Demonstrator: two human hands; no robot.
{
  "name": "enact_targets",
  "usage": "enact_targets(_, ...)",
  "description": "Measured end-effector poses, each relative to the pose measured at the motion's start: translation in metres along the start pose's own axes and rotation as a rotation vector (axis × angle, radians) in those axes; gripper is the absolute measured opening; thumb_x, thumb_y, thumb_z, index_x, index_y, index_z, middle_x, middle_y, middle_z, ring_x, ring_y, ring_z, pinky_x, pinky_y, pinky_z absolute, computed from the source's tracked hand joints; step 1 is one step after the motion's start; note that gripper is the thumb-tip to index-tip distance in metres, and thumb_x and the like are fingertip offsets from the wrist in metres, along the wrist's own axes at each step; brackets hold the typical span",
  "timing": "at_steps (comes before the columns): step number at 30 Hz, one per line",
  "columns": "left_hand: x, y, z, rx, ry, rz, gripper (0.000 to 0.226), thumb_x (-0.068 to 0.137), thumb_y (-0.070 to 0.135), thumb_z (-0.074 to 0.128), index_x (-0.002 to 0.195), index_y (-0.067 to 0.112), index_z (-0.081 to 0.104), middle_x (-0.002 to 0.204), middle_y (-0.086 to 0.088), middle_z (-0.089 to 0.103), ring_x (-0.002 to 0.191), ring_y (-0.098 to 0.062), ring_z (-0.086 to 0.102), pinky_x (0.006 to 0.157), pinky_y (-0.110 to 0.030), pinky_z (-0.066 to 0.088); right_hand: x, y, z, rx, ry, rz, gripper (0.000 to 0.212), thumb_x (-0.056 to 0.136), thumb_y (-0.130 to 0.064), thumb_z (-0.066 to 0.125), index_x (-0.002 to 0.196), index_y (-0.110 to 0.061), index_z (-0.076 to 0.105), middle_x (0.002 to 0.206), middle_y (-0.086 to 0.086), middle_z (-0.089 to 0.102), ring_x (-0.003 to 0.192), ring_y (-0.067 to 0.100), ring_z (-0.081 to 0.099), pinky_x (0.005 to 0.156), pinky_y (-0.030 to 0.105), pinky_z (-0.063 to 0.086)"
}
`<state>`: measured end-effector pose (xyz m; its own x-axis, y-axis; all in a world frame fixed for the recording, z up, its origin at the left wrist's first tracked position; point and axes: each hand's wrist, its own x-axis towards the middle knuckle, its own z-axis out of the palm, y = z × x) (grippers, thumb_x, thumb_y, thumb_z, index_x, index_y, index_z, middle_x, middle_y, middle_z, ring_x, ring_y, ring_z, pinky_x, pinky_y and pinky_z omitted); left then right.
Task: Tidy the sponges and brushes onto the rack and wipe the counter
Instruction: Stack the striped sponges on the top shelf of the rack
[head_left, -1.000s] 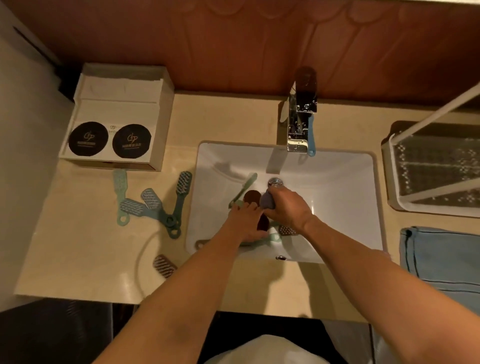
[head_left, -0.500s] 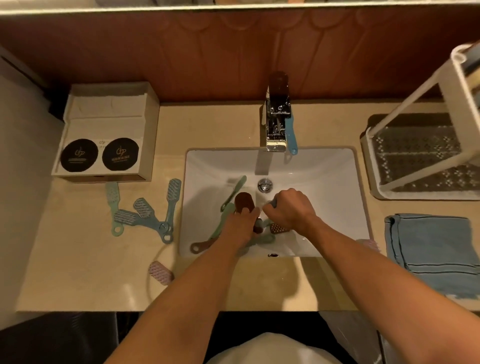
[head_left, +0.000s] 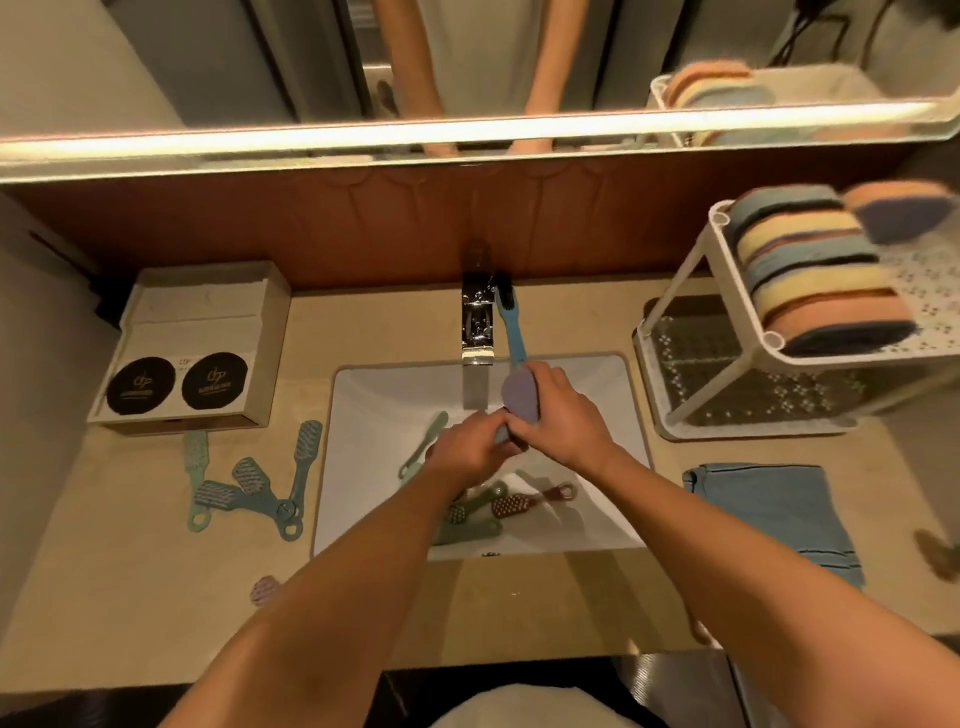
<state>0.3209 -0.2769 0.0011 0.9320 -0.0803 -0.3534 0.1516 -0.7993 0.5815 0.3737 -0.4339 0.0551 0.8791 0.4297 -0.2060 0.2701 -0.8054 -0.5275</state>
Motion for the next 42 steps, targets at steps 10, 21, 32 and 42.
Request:
enact_targets(10,0.017,0.095,-0.057,0.315,0.133,0.083,0.03,0.104,0.043,0.042,0.104,0.018,0.058,0.106,-0.015,0.07,0.095,-0.037,0.064,0.071,-0.037,0.043,0.011,0.004,-0.092,-0.046,0.157,-0.116,0.045,0.098,-0.039,0.046,0.139,-0.021,0.047,0.133,0.01,0.057,0.115,0.032,0.057,0.091,0.042,0.05)
enact_targets(21,0.024,0.165,-0.114,0.492,0.271,0.091,0.028,0.103,0.032,0.045,0.105,0.011,0.062,0.101,-0.013,0.069,0.09,-0.036,0.066,0.074,-0.043,0.053,0.008,-0.008,-0.175,-0.109,0.324,-0.265,0.042,0.096,-0.043,0.043,0.134,-0.027,0.046,0.115,0.007,0.058,0.093,0.035,0.062,0.079,0.044,0.05)
enact_targets(32,0.032,0.249,-0.157,0.241,0.338,0.175,0.078,0.085,0.054,0.071,0.139,0.016,0.031,0.109,-0.003,0.068,0.093,-0.021,0.068,0.083,-0.041,0.056,-0.009,0.017,-0.273,-0.15,0.48,-0.383,0.046,0.101,-0.041,0.048,0.143,-0.021,0.043,0.134,0.006,0.059,0.112,0.026,0.063,0.088,0.041,0.051)
enact_targets(42,0.054,0.338,-0.153,0.17,0.389,0.357,0.056,0.087,0.043,0.066,0.127,0.016,0.039,0.095,0.003,0.053,0.078,-0.011,0.051,0.067,-0.031,0.04,-0.036,0.119,-0.35,-0.251,0.439,-0.268,0.048,0.103,-0.04,0.046,0.147,-0.024,0.037,0.138,0.008,0.053,0.113,0.031,0.061,0.089,0.046,0.051)
